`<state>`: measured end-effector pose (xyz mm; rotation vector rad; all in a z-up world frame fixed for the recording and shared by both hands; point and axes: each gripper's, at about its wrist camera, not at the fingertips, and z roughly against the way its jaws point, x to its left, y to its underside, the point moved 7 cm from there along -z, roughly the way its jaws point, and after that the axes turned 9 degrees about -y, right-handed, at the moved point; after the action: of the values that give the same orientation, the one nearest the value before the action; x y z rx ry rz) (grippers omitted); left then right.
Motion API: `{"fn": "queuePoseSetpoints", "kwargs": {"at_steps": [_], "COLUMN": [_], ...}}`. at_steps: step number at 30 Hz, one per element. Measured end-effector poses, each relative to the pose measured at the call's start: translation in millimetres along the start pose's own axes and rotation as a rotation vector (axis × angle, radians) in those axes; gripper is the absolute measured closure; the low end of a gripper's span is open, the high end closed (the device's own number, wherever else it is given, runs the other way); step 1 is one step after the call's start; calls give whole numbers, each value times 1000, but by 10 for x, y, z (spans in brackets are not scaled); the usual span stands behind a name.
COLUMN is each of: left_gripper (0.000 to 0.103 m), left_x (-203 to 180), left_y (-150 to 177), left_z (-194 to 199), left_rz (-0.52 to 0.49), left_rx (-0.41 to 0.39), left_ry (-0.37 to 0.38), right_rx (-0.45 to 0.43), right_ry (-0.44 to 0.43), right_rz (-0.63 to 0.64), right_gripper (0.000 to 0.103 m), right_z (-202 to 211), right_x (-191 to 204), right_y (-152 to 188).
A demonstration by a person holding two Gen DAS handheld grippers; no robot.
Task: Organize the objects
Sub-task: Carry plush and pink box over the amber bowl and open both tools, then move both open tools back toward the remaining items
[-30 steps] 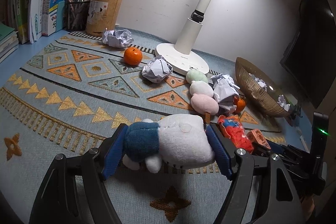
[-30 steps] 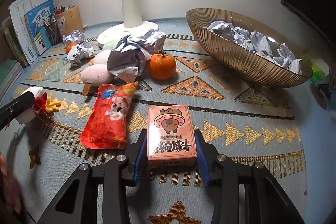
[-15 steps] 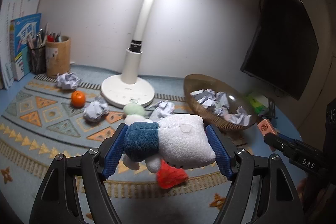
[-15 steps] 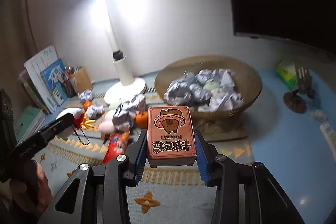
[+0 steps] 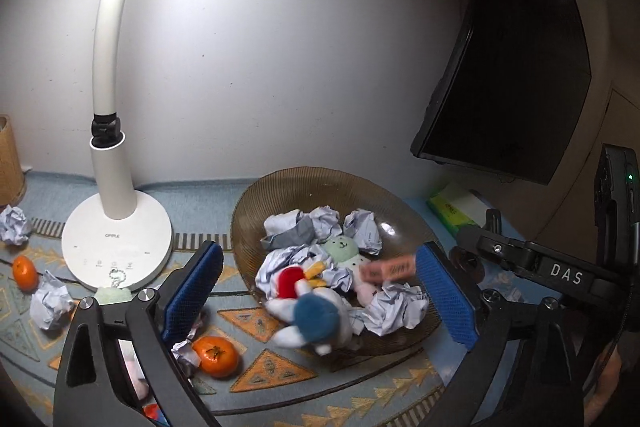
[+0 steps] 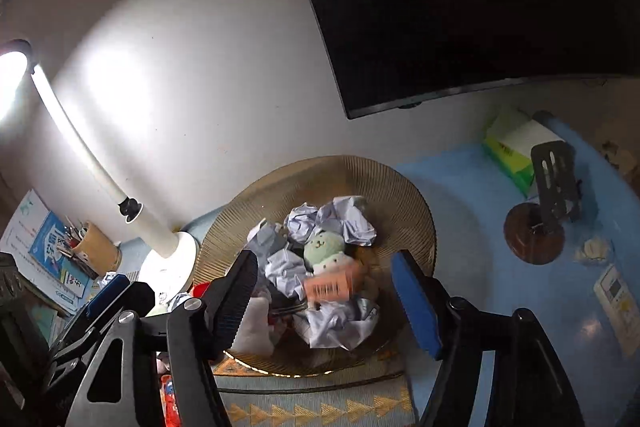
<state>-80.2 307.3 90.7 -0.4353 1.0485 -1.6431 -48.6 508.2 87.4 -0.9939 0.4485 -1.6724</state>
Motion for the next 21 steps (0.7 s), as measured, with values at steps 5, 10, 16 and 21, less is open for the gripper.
{"fn": "queuePoseSetpoints", "kwargs": {"at_steps": [5, 10, 16, 21], "left_gripper": [5, 1, 1, 1], "left_x": [437, 967, 1859, 2042], "left_y": [205, 508, 1385, 1635], "left_z": [503, 1174, 1228, 1253], "left_rz": [71, 123, 258, 252], "left_rx": [-39, -81, 147, 93], "left_ry": [-30, -141, -341, -349], "right_rx": [37, 57, 104, 147], "right_ry": [-46, -130, -9, 24], "right_rz": [17, 72, 218, 299], "right_gripper": [35, 25, 9, 9], "right_z": [200, 366, 46, -302], "right_x": [161, 662, 1013, 1087], "right_y": [381, 757, 1600, 1948]}}
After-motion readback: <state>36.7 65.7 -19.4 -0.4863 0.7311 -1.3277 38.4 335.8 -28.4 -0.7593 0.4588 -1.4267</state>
